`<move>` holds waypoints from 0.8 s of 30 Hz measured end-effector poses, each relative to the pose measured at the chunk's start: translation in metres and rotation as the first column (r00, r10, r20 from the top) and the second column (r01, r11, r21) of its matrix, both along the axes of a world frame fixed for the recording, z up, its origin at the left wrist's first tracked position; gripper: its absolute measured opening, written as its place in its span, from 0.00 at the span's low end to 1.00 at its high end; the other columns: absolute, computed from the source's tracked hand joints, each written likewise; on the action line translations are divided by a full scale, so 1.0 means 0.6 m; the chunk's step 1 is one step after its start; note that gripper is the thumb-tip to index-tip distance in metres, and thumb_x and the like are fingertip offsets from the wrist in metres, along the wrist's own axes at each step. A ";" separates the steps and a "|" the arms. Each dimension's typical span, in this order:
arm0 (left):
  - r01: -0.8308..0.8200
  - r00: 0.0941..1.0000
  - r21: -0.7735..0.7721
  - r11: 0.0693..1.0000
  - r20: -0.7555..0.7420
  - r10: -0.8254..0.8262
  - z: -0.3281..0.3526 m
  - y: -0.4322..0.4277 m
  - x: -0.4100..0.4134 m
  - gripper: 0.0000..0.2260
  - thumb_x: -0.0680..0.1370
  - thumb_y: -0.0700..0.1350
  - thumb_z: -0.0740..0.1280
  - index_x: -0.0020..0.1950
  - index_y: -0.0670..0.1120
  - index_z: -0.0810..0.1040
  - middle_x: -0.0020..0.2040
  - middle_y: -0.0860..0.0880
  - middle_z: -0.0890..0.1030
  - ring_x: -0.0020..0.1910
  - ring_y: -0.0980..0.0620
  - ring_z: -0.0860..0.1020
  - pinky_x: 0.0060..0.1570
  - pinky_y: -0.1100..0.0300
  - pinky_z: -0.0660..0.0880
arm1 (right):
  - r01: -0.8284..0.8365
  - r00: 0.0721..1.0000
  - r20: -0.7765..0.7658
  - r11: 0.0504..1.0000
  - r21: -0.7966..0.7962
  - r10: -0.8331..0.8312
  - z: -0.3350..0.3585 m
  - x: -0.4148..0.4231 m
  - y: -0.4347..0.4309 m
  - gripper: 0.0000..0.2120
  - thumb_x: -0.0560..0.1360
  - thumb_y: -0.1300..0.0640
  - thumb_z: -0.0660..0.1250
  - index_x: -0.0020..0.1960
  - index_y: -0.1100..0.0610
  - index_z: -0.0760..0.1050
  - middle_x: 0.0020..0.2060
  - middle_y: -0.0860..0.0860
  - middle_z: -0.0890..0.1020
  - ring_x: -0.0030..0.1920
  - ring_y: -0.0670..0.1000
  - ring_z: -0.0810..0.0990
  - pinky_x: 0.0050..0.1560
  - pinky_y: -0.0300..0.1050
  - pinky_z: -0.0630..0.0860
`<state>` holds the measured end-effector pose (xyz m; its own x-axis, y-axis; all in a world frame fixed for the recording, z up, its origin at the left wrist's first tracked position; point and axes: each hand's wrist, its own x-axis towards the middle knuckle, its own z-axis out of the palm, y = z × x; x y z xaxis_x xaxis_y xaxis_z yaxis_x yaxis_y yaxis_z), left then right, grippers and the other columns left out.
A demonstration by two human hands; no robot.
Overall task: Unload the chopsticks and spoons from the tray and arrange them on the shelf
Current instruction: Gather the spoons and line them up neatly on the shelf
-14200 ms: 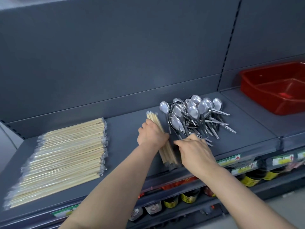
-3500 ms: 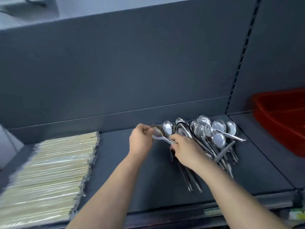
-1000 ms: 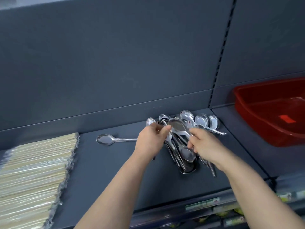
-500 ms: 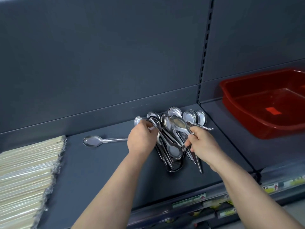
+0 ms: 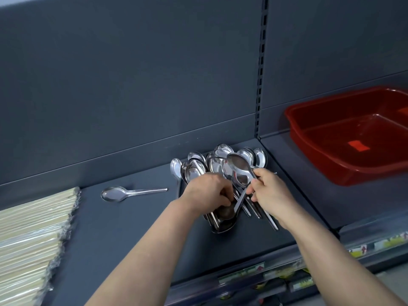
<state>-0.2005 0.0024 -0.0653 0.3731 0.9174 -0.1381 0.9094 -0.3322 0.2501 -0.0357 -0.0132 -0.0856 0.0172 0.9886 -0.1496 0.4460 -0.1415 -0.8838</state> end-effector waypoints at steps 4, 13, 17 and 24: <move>0.043 0.999 0.038 0.998 0.026 -0.044 0.009 0.008 0.007 0.04 0.74 0.45 0.68 0.47 0.51 0.79 0.48 0.52 0.80 0.51 0.51 0.76 0.47 0.58 0.73 | -0.004 0.999 -0.043 1.000 0.000 0.004 -0.001 0.004 0.004 0.13 0.81 0.61 0.54 0.60 0.51 0.72 0.37 0.47 0.80 0.32 0.45 0.77 0.34 0.42 0.71; -0.524 0.453 -0.165 0.836 0.777 0.437 0.041 0.012 0.014 0.08 0.77 0.35 0.61 0.54 0.44 0.71 0.41 0.51 0.79 0.32 0.57 0.80 0.37 0.58 0.81 | -0.051 0.951 -0.307 0.998 -0.044 0.035 0.013 -0.028 0.015 0.11 0.82 0.61 0.56 0.53 0.52 0.76 0.47 0.50 0.84 0.48 0.53 0.84 0.54 0.54 0.79; -0.530 0.222 -0.376 0.760 0.804 0.552 0.030 0.000 -0.006 0.07 0.77 0.33 0.61 0.53 0.41 0.71 0.43 0.43 0.80 0.29 0.51 0.79 0.34 0.56 0.81 | -0.146 0.911 -0.400 0.985 -0.088 0.099 0.020 -0.074 0.008 0.10 0.82 0.60 0.53 0.59 0.53 0.72 0.44 0.50 0.82 0.37 0.50 0.83 0.37 0.45 0.79; -0.673 0.397 -0.211 0.709 0.705 0.587 0.010 -0.041 -0.126 0.03 0.74 0.41 0.68 0.42 0.48 0.76 0.33 0.52 0.77 0.37 0.46 0.77 0.40 0.52 0.77 | -0.420 0.906 0.046 0.907 -0.016 0.420 0.023 -0.153 0.011 0.06 0.80 0.54 0.57 0.55 0.47 0.70 0.40 0.46 0.82 0.29 0.43 0.70 0.32 0.40 0.67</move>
<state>-0.2758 -0.0225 -0.0593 -0.3830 0.9234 -0.0236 0.4290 0.2005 0.8808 -0.1275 -0.0067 -0.0720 -0.3922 0.9050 -0.1646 0.5061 0.0629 -0.8602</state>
